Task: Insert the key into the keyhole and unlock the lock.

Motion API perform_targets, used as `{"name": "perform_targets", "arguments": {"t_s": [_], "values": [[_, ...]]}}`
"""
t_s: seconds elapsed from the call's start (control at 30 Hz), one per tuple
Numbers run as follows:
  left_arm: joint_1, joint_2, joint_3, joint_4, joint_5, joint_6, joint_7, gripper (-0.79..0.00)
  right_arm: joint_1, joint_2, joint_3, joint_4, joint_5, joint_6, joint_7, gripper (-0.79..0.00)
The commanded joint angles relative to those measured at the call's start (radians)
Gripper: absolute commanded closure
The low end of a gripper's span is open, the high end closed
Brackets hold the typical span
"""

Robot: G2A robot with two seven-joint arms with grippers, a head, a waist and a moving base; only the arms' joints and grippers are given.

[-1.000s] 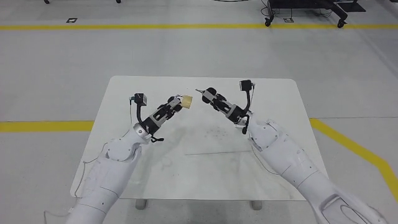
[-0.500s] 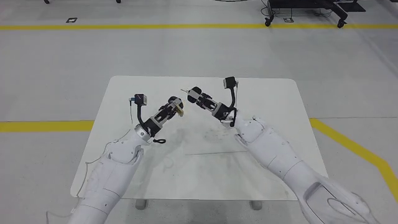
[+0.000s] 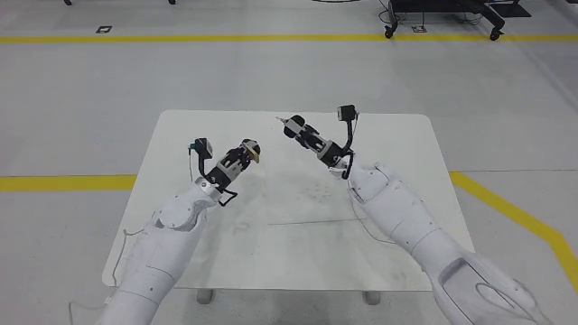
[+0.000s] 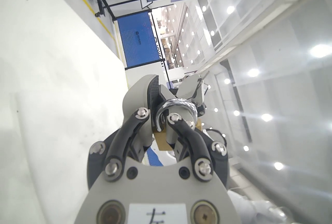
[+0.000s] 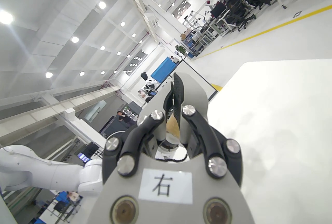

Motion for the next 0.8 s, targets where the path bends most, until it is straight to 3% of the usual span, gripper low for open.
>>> {"name": "perform_targets", "arguments": {"t_s": [0.0, 0.13, 0.53, 0.63, 0.77], "values": [[-0.014, -0.004, -0.003, 0.022, -0.097, 0.064, -0.061, 0.000, -0.018, 0.010, 0.023, -0.029, -0.085, 0.013, -0.038, 0.000], [-0.036, -0.010, -0.004, 0.061, -0.174, 0.105, -0.132, 0.000, -0.072, 0.030, 0.064, -0.112, -0.222, 0.055, -0.093, 0.000], [-0.034, -0.013, 0.000, 0.047, -0.166, 0.096, -0.129, 0.000, -0.093, 0.033, 0.071, -0.145, -0.232, 0.060, -0.093, 0.000], [-0.015, -0.013, -0.003, 0.018, -0.138, 0.083, -0.076, 0.000, -0.090, 0.041, 0.063, -0.227, -0.479, 0.174, -0.089, 0.000], [-0.002, -0.013, -0.006, -0.005, -0.098, 0.081, -0.011, 0.000, -0.146, 0.053, 0.072, -0.354, -0.681, 0.309, -0.133, 0.000]]}}
